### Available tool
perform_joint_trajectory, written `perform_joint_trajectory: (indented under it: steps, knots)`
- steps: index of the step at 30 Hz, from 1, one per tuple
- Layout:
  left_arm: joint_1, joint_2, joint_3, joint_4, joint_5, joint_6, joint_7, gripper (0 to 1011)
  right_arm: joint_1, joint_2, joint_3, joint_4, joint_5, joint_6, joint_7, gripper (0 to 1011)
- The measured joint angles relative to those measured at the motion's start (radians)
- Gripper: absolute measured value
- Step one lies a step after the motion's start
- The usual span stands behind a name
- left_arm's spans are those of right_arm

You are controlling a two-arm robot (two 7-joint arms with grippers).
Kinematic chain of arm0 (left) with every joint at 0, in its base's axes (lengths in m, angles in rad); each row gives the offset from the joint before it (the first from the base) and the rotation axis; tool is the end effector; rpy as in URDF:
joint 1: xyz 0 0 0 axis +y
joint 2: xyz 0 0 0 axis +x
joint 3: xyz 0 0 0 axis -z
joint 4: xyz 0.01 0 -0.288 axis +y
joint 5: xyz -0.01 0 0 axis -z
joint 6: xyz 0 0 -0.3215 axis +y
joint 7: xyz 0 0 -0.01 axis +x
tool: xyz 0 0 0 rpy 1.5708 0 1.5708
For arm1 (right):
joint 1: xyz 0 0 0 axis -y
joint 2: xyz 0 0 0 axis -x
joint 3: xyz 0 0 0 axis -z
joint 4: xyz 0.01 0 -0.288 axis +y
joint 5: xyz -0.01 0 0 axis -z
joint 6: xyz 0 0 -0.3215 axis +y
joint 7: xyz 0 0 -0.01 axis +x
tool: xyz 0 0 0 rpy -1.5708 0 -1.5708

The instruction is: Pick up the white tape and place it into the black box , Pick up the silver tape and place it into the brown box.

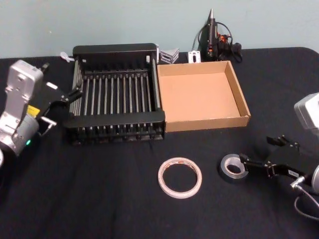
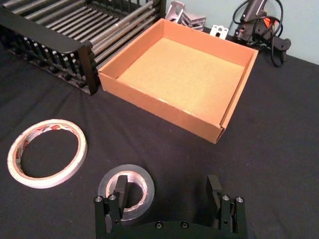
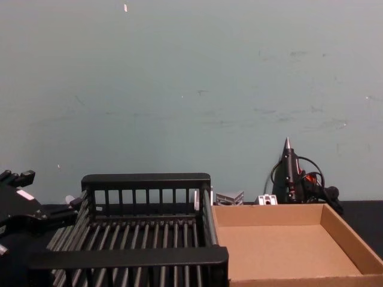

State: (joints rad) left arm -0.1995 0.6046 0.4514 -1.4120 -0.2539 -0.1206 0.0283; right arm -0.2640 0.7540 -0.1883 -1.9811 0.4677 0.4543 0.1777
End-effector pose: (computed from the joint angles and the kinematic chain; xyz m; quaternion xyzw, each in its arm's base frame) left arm 0.3698 0.0781 -0.3031 0.1414 -0.1325 0.5799 0.7913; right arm 0.2586 -0.0708 -0.2411 -0.2558 0.0910 -0.4690 0.8404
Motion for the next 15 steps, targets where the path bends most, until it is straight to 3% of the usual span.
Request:
perform_joint_trajectory:
  steps: [15]
  knots:
    - [0.0,0.0,0.0,0.0,0.0,0.0,0.0,1001,0.056,-0.042,-0.025,0.047,-0.044,0.064,0.021,1002]
